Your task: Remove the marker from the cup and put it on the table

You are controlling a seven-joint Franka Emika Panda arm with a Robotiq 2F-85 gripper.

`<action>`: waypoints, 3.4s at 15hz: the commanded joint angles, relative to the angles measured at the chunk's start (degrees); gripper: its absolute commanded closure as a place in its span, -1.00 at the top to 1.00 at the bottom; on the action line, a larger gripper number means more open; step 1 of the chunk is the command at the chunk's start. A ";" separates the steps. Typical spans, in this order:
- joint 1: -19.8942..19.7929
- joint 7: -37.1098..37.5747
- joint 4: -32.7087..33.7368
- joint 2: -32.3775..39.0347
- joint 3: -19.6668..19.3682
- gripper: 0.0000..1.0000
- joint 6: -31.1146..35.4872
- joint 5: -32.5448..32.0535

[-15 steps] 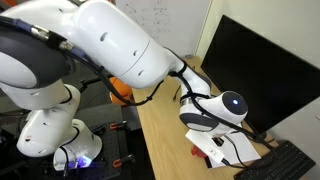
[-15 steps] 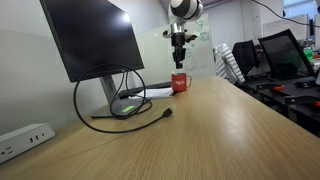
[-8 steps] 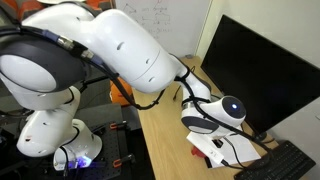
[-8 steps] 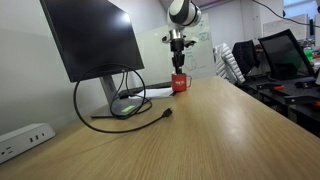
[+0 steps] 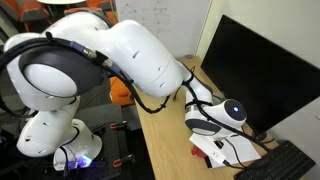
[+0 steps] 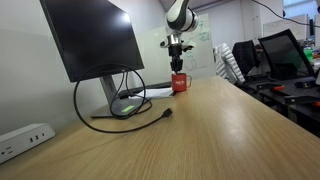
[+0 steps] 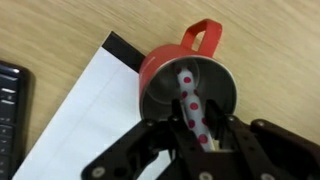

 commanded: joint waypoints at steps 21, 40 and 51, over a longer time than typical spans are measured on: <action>4.25 0.11 -4.76 -19.22 -0.97 -0.90 -14.95 -11.92; 21.19 15.05 -5.39 -3.07 11.34 -0.90 -16.58 -32.23; 15.93 8.17 -8.97 -15.35 9.78 1.00 -18.43 -28.23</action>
